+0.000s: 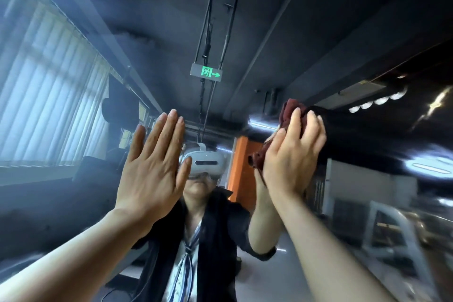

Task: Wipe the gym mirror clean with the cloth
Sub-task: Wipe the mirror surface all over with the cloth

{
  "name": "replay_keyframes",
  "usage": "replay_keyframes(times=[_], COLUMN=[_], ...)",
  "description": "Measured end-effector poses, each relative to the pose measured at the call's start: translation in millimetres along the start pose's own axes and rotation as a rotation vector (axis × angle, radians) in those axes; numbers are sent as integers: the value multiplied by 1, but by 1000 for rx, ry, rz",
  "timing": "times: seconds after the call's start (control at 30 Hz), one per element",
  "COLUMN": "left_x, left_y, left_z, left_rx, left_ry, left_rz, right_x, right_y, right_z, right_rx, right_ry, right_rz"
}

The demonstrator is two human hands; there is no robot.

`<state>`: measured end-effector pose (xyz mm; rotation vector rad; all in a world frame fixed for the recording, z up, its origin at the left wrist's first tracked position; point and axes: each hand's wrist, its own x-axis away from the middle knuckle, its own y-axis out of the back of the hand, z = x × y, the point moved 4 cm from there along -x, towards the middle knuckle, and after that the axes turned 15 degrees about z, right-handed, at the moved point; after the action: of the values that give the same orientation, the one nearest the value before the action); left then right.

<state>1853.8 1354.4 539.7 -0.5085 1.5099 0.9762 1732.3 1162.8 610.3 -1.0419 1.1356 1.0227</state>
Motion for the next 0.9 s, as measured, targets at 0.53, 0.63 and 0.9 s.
replay_keyframes(times=[0.53,0.63,0.9], left_x=[-6,-10,-22], left_y=[31,23,11], left_z=[-52,-98,-129], left_rx=[-15,-39,-119], left_ry=[46,-148,-158], left_rz=[31,99,203], right_x=[7,40,-28], right_y=[6,10,38], right_z=[-25,-26,-140], right_rx=[-34,-22,4], right_ry=[263,753,70], right_rz=[172,331,105])
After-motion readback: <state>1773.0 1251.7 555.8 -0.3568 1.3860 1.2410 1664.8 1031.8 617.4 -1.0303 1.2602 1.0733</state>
